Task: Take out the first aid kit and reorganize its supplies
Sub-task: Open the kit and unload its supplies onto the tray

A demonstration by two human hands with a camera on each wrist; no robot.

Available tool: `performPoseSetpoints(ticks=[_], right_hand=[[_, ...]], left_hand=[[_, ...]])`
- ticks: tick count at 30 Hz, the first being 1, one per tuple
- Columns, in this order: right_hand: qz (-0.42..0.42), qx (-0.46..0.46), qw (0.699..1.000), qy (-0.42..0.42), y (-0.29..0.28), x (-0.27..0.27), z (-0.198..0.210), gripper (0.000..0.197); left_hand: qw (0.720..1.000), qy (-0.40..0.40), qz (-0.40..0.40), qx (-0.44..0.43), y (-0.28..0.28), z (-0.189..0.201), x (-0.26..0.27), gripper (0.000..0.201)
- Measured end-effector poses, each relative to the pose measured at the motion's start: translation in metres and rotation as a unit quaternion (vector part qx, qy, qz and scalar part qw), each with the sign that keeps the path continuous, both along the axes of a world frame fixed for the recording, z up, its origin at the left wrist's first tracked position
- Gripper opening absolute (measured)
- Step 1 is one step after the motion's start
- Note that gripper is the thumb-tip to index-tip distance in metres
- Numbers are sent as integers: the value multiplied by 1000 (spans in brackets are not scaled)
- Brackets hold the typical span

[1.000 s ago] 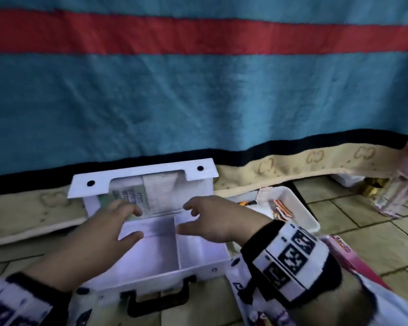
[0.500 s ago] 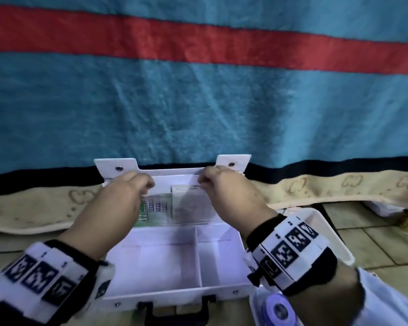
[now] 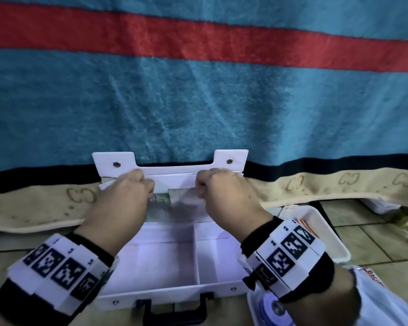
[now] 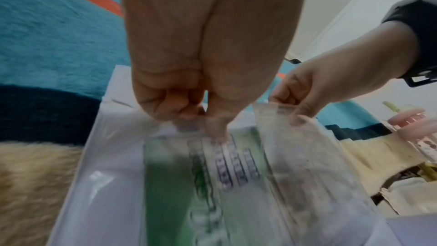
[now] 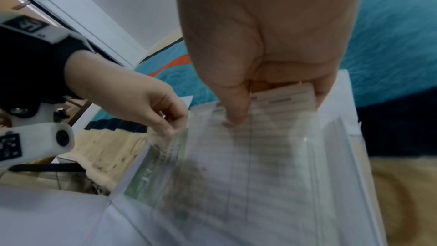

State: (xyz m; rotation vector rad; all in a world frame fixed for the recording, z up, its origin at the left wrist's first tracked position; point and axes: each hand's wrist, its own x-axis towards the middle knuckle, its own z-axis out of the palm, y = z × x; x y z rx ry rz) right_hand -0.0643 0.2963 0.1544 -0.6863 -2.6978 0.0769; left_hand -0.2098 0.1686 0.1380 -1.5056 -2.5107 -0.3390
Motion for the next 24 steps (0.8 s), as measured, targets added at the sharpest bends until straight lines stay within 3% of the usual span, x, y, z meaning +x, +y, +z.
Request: performPoseSetpoints(ticks=[1, 3, 5, 9, 13, 16, 18, 19, 22, 24], right_hand=[[-5, 14, 1000, 23, 0, 3, 4, 13], [-15, 14, 997, 80, -1, 12, 17, 13], [-15, 5, 991, 135, -1, 27, 33, 7], [-8, -48, 969, 243, -6, 78, 60, 6], [-40, -56, 961, 267, -12, 151, 65, 15], [-126, -66, 935, 326, -10, 216, 50, 11], [-219, -97, 894, 379, -10, 264, 27, 40], [-280, -89, 872, 392, -11, 288, 12, 45], [-463, -88, 806, 357, -18, 346, -32, 19], [-519, -114, 782, 327, -22, 369, -57, 12]], left_hand=[[1000, 16, -3, 27, -2, 2, 1, 27], [995, 55, 10, 88, -7, 15, 11, 8], [988, 69, 1, 141, -10, 29, 26, 14], [975, 27, -47, 214, -8, 55, 64, 14], [967, -27, -101, 231, -2, 63, 111, 13], [957, -98, -158, 224, 13, 51, 144, 8], [947, -162, -195, 198, 25, 36, 165, 5], [943, -191, -209, 174, 31, 28, 174, 6], [936, -242, -228, 114, 43, 9, 202, 17], [933, -260, -232, 92, 48, 2, 217, 22]])
